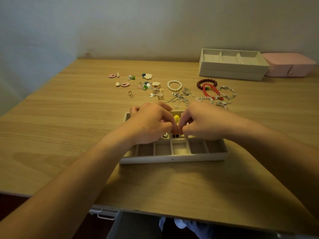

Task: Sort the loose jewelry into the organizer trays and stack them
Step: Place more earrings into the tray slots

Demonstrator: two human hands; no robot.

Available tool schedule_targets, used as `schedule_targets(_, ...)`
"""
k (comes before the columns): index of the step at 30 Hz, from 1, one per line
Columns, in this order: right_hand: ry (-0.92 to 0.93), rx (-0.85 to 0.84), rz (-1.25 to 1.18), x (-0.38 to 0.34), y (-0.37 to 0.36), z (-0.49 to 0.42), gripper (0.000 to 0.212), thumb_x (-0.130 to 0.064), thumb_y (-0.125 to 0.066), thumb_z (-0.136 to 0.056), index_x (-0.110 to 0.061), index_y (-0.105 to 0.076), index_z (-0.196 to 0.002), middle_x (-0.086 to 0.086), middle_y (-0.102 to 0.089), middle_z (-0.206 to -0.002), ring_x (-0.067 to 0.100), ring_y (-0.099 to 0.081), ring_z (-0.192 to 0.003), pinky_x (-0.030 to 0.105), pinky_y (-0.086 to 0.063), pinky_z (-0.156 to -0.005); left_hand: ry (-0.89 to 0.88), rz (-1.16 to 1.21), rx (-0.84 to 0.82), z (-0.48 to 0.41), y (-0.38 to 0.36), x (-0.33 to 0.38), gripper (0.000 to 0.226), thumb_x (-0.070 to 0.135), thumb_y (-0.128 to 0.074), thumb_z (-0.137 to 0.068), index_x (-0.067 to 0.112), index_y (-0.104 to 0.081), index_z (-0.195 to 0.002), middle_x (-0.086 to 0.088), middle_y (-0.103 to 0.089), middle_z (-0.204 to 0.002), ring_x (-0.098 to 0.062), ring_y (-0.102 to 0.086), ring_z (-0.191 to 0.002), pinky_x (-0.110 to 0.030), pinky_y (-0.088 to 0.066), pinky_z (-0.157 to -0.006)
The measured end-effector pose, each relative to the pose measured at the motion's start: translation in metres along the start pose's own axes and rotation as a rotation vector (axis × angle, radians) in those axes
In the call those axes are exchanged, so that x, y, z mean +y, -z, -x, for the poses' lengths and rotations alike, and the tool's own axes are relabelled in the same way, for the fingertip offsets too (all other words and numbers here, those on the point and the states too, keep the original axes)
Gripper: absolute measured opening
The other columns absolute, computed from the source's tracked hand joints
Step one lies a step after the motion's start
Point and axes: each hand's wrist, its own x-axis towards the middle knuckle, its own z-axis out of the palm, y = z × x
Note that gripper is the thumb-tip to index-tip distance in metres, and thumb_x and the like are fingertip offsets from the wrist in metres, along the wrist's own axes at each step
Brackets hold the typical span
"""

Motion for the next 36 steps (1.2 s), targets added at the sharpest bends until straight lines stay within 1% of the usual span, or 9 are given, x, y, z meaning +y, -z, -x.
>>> schedule_targets(4,-0.01,0.038,-0.038,0.002,0.001,0.001,0.015,-0.024,-0.067,-0.086,-0.026,-0.083,-0.085,-0.005,-0.074,-0.08,0.013,-0.065,-0.078,0.042,-0.061,-0.073,-0.014,0.082,-0.016,-0.001,0.001,-0.002,0.033,0.031,-0.06,-0.088,0.052,-0.07,-0.065,0.024,-0.051,-0.133,-0.008,-0.04,-0.131,-0.043,-0.021,-0.109)
schedule_targets(7,-0.012,0.092,-0.063,0.003,0.003,0.0,0.015,-0.027,-0.068,-0.088,-0.025,-0.082,-0.085,-0.007,-0.073,-0.079,0.012,-0.065,-0.079,0.04,-0.061,-0.072,-0.016,0.276,-0.015,-0.002,0.003,-0.007,0.021,0.039,-0.058,-0.072,0.052,-0.074,-0.067,0.021,-0.055,-0.129,-0.007,-0.049,-0.126,-0.051,-0.033,-0.112)
schedule_targets(10,-0.016,0.117,-0.12,0.005,0.006,-0.004,0.014,-0.023,-0.066,-0.091,-0.023,-0.08,-0.087,-0.008,-0.07,-0.078,0.009,-0.063,-0.077,0.027,-0.058,-0.064,-0.002,0.389,0.047,-0.004,0.01,-0.009,0.021,0.024,-0.066,-0.083,0.037,-0.077,-0.071,0.012,-0.062,-0.125,-0.006,-0.053,-0.12,-0.034,-0.041,-0.105)
schedule_targets(13,-0.01,0.195,-0.251,0.005,0.01,-0.013,0.015,-0.019,-0.066,-0.092,-0.022,-0.078,-0.085,-0.008,-0.069,-0.08,0.007,-0.062,-0.076,0.022,-0.054,-0.061,0.04,0.418,0.111,-0.008,0.017,-0.014,0.021,0.012,-0.062,-0.091,0.025,-0.077,-0.084,0.006,-0.071,-0.108,-0.009,-0.064,-0.104,-0.013,-0.049,-0.077)
schedule_targets(17,-0.01,0.335,-0.417,0.009,0.017,-0.034,0.016,-0.02,-0.063,-0.096,-0.022,-0.076,-0.088,-0.008,-0.069,-0.092,0.006,-0.061,-0.09,0.026,-0.052,-0.076,0.12,0.447,0.222,-0.022,0.029,-0.029,0.02,0.011,-0.059,-0.092,0.025,-0.074,-0.091,0.009,-0.071,-0.1,-0.008,-0.064,-0.098,-0.027,-0.051,-0.083)
schedule_targets(23,-0.104,0.388,-0.619,0.017,0.028,-0.066,0.019,-0.02,-0.058,-0.1,-0.01,-0.073,-0.105,-0.006,-0.06,-0.085,0.006,-0.048,-0.069,0.021,-0.037,-0.057,0.265,0.426,0.335,-0.051,0.038,-0.065,0.019,0.008,-0.065,-0.092,0.027,-0.069,-0.089,0.007,-0.069,-0.098,-0.009,-0.064,-0.095,-0.023,-0.048,-0.076)
schedule_targets(28,-0.16,0.293,-0.571,0.019,0.028,-0.095,0.016,-0.021,-0.059,-0.101,-0.013,-0.072,-0.104,0.003,-0.065,-0.091,0.012,-0.052,-0.068,0.023,-0.045,-0.057,0.328,0.392,0.3,-0.074,0.033,-0.083,0.016,0.01,-0.072,-0.089,0.025,-0.068,-0.092,0.003,-0.07,-0.098,-0.012,-0.066,-0.095,-0.034,-0.056,-0.088)
schedule_targets(30,-0.152,0.266,-0.504,0.018,0.026,-0.106,0.013,-0.019,-0.061,-0.101,-0.016,-0.072,-0.103,0.001,-0.067,-0.094,0.013,-0.058,-0.076,0.023,-0.05,-0.06,0.319,0.38,0.24,-0.082,0.032,-0.083,0.012,0.014,-0.075,-0.088,0.024,-0.07,-0.093,0.002,-0.072,-0.097,-0.012,-0.066,-0.092,-0.033,-0.056,-0.085)
schedule_targets(36,-0.066,0.248,-0.375,0.011,0.019,-0.129,0.011,-0.015,-0.07,-0.095,-0.018,-0.074,-0.105,-0.001,-0.07,-0.103,0.013,-0.064,-0.097,0.028,-0.056,-0.081,0.297,0.318,0.276,-0.092,0.024,-0.089,0.011,0.02,-0.076,-0.087,0.029,-0.069,-0.09,0.005,-0.071,-0.094,-0.012,-0.066,-0.091,-0.037,-0.057,-0.086)
